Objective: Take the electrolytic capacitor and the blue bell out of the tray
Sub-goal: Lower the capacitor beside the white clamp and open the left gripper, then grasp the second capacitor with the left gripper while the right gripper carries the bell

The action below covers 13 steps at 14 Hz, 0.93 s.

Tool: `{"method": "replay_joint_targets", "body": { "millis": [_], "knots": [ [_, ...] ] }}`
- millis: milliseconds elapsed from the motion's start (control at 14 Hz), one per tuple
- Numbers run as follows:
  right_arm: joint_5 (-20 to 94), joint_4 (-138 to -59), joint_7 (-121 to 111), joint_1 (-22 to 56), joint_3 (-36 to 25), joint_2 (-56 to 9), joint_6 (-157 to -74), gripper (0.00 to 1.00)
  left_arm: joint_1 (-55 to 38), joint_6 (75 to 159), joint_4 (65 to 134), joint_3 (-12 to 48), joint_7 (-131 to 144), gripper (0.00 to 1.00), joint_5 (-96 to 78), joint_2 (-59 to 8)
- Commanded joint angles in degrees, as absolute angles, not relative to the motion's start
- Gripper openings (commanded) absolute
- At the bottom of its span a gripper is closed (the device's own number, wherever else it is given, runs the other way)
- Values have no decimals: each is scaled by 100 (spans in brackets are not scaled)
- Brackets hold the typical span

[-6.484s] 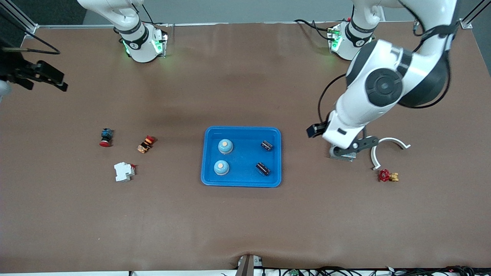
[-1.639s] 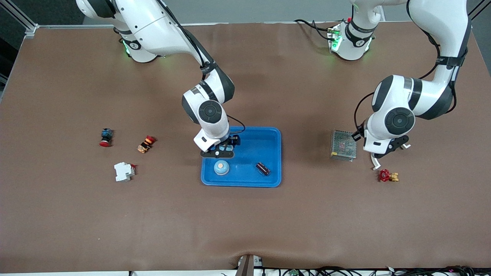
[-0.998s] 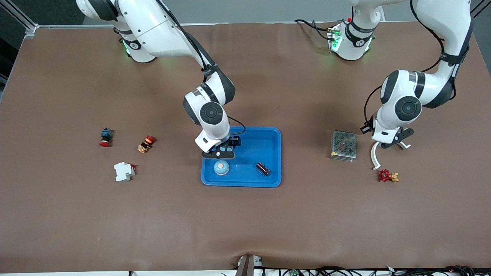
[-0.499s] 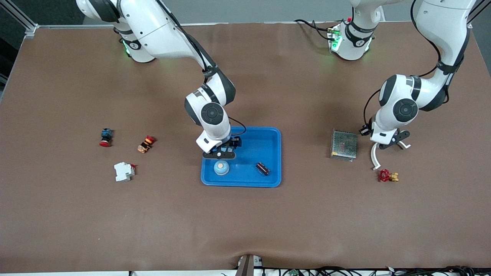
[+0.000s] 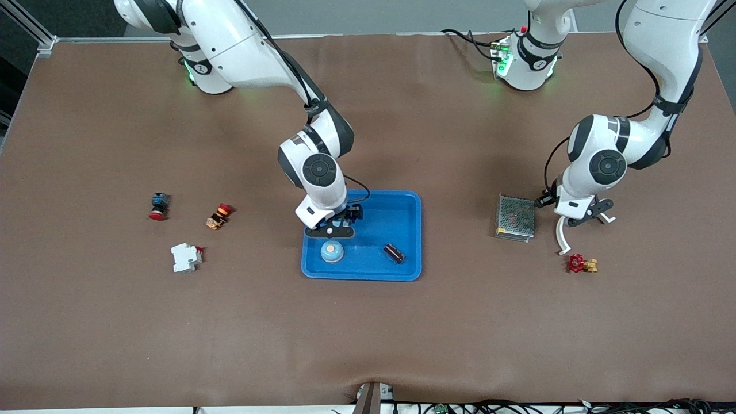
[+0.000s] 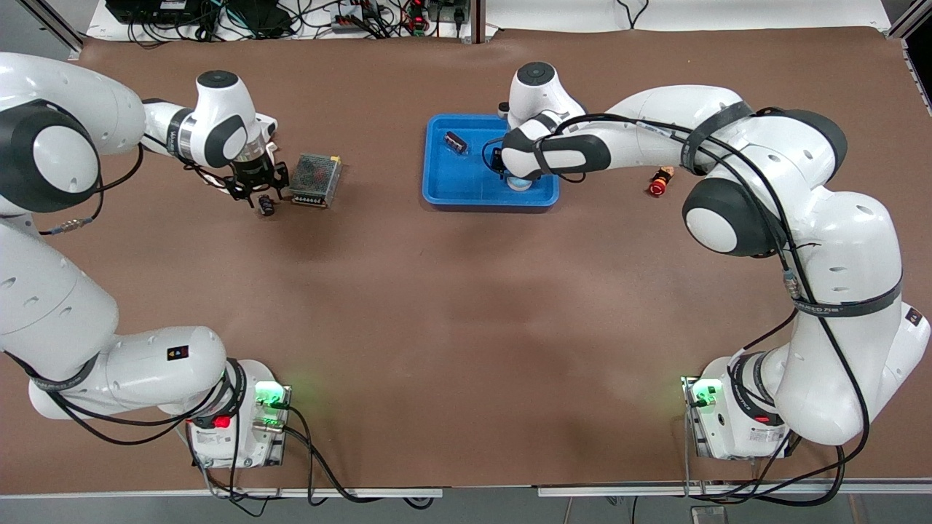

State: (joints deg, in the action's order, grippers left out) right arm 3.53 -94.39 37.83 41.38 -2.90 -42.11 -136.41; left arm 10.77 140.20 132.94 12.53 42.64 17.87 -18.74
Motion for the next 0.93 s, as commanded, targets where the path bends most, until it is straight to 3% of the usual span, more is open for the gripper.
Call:
{"method": "replay_joint_targets", "body": {
  "millis": [0, 214, 356, 641, 855],
  "knots": [
    [352, -9404, 3762, 4201, -343, -4228, -13667, 80, 1099, 13774, 13079, 1318, 4315, 100, 1916, -1627],
    [360, -9404, 3709, 4201, -343, -4228, -13667, 52, 1090, 12967, 12483, 1625, 4342, 100, 1837, -1529],
    [360, -9396, 3709, 4192, -343, -4219, -13658, 43, 1072, 12421, 11999, 1915, 4560, 100, 1837, -1599],
    [369, -9352, 3622, 4131, -343, -4123, -13553, 43, 994, 12349, 11384, 2530, 5262, 100, 1828, -1932],
    [404, -9247, 3210, 4000, -352, -3667, -12642, 42, 346, 12349, 10568, 2628, 6402, 100, 1819, -2546]
  ]
}}
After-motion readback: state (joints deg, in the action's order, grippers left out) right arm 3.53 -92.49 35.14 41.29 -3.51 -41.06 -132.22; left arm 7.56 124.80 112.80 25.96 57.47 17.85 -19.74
